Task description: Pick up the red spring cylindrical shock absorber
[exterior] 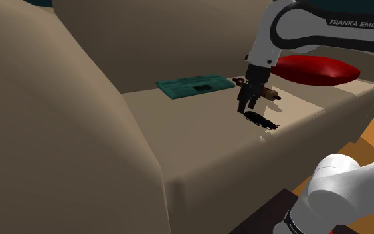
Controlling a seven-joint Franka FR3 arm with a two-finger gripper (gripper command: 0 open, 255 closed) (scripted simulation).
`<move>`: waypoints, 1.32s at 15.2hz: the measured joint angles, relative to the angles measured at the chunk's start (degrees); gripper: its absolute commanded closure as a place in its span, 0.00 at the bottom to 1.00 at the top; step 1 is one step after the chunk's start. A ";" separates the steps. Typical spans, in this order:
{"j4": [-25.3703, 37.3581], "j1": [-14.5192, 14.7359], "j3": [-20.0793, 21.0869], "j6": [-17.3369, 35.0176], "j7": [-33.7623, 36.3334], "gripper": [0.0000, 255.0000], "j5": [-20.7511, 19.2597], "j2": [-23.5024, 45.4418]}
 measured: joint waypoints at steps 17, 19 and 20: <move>20.75 -4.50 -15.00 -0.09 -12.90 0.00 -4.37 18.26; 24.60 -4.95 -17.31 -0.41 -15.07 0.00 -4.01 21.59; 26.20 -5.20 -18.44 -0.37 -16.15 0.00 -3.73 23.17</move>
